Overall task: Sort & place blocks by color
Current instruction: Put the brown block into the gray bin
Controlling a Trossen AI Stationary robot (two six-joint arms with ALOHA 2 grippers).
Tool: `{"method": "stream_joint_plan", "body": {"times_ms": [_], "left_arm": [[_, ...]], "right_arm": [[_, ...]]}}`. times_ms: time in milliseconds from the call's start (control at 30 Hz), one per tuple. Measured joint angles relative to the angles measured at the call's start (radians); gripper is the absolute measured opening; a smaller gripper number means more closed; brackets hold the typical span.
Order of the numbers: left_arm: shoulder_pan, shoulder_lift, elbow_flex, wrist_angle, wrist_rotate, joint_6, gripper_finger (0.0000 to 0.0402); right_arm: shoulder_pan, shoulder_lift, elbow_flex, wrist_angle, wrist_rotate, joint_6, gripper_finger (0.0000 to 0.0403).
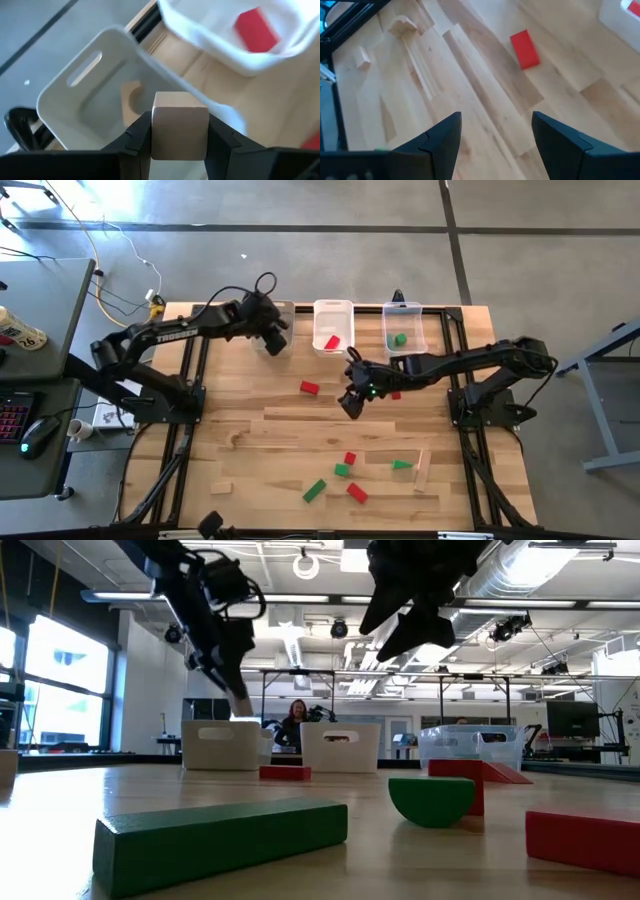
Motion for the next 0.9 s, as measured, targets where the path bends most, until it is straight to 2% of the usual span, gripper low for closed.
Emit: {"method": "stream_joint_plan", "body": {"times_ms": [233,467,700,900], "left_arm": [[0.052,0.081,0.000,0.010,0.037,-0.011,0.0105],[0.074,0.112,0.000,0.010,0.038,-0.010,0.0156],[0.075,0.112,0.000,0.019,0.042,-0.021,0.0180],[0.075,0.111,0.000,0.017,0.124,-0.038,0.0209]], "right_arm": [[0.050,0.000,0.000,0.000,0.000,0.092,0.0229],[0.112,0.000,0.000,0.000,0.031,0.137,0.0229],[0.167,0.000,0.000,-0.021,0.032,0.137,0.0229],[0.200,0.000,0.000,-0.062,0.034,0.129,0.0229]]}}
